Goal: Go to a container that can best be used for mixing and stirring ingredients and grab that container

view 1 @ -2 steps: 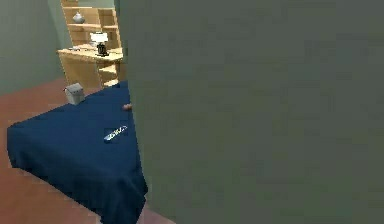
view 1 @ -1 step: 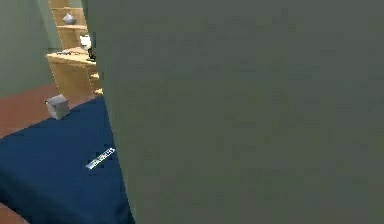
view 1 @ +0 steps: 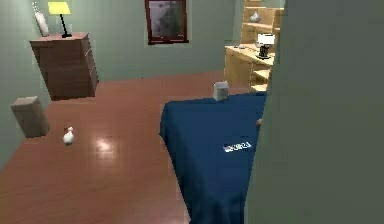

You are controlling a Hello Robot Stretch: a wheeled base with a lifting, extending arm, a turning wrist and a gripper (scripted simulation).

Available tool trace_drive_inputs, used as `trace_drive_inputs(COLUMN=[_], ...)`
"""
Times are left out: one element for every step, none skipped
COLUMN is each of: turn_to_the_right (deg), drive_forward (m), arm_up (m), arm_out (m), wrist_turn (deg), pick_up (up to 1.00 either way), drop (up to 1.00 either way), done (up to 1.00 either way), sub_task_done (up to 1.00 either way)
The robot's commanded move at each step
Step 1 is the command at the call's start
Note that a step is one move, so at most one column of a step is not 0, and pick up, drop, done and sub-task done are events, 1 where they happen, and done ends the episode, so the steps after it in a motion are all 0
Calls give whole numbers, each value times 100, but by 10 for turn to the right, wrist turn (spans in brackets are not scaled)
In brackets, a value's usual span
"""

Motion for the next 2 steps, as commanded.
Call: trace_drive_inputs(turn_to_the_right=[-180, 0], drive_forward=[0, 100], arm_up=[0, 0], arm_out=[0, 0], wrist_turn=[0, 0], pick_up=[0, 0], drop=[0, 0], done=[0, 0], sub_task_done=[0, 0])
